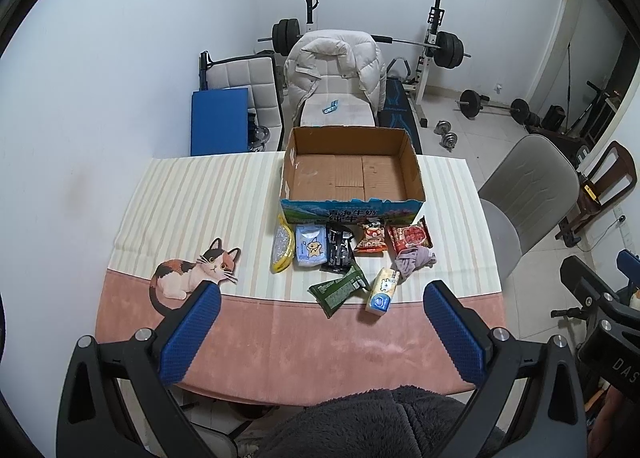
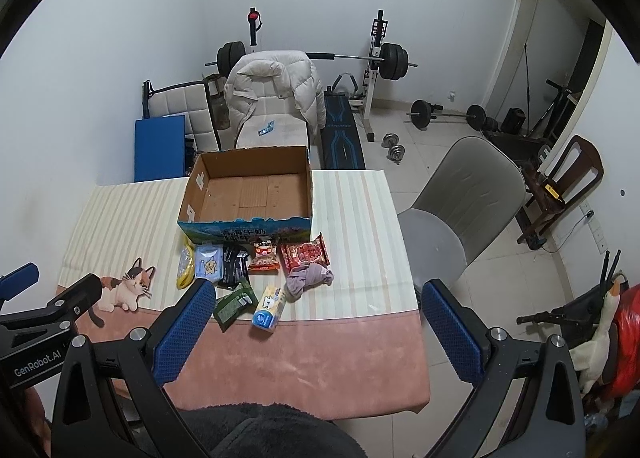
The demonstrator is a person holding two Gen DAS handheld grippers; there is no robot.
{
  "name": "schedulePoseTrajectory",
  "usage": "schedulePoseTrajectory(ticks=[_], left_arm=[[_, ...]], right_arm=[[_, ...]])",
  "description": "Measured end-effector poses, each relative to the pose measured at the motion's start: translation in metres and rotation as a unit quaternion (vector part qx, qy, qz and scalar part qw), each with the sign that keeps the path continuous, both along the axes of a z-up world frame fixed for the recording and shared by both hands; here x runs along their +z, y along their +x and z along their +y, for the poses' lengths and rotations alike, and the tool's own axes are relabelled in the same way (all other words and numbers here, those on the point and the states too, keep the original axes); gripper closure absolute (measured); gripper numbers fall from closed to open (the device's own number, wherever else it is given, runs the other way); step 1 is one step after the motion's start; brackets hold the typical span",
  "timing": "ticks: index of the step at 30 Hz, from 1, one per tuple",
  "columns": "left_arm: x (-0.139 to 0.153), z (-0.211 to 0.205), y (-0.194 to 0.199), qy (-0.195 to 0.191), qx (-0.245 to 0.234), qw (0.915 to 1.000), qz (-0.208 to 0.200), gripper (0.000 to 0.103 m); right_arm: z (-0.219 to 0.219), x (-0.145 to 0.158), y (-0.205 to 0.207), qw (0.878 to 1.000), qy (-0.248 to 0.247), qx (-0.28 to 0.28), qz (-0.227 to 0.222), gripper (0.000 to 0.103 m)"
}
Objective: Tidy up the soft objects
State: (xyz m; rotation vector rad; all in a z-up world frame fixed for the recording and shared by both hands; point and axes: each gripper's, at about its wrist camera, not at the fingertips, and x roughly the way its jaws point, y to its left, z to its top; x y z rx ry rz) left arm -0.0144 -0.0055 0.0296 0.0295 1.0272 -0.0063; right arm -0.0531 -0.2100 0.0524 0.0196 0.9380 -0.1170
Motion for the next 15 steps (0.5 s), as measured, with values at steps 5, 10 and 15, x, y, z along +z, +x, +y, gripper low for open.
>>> schedulePoseTrajectory(ticks=[5, 10, 15], left_arm=[[-0.0006, -0.0013, 0.0002, -0.001, 0.001, 1.0, 0.0, 0.0], [-0.0007, -0.0005, 0.0004, -0.001, 0.001, 1.0, 0.0, 0.0], [-0.0007, -0.0005, 0.0004, -0.003, 0.0, 1.0, 0.001, 0.0]], right_arm=[[-0.0014, 0.0003, -0.0006, 1.0, 0.001, 0.001, 0.0, 0.0], [-0.0023, 0.0015, 0.001, 1.0, 0.001, 0.005, 0.0, 0.0], [-0.0009, 0.002, 0.0035, 1.0, 0.0, 0.007, -0.001, 0.0]])
